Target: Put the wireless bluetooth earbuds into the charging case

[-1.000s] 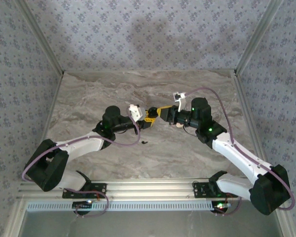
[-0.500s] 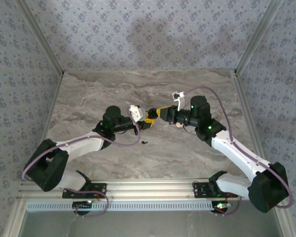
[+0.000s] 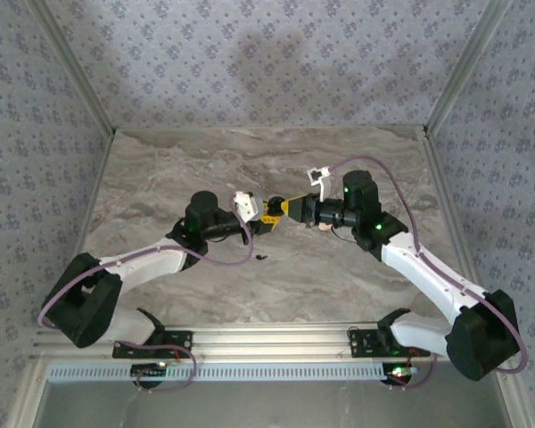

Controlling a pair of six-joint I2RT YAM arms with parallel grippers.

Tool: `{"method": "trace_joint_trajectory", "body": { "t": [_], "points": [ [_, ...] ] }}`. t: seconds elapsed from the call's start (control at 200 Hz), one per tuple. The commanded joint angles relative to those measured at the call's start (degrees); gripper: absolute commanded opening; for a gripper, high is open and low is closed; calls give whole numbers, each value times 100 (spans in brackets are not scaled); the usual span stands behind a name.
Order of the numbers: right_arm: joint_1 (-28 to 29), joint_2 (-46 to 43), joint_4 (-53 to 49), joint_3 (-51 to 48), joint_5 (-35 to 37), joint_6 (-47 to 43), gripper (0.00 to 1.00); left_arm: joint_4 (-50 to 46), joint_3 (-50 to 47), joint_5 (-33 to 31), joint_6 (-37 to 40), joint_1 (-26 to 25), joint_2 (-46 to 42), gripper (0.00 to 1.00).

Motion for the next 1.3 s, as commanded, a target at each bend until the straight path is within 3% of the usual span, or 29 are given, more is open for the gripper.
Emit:
{"method": "trace_joint_trajectory", "body": {
  "t": [0.0, 0.52, 0.685, 0.969, 1.119, 1.294],
  "points": [
    [27, 95, -311, 154, -307, -100, 21, 251, 203, 110, 82, -22, -197, 13],
    [-111, -307, -557, 250, 408, -205, 47, 237, 188, 97, 64, -22, -184, 13],
    [-154, -518, -755, 240, 449, -203, 48, 270, 155, -41, -46, 1, -180, 13],
    [417, -388, -2983, 849, 1685, -246, 47, 140, -286, -398, -1075, 713, -596, 13],
    [817, 148, -3745, 1147, 2160, -952, 47, -281, -580, -711, -1197, 1073, -1092, 13],
    [980, 853, -4011, 1458, 2482, -2512, 48, -464, -901, -1108, -1484, 1476, -1384, 13]
  ]
}}
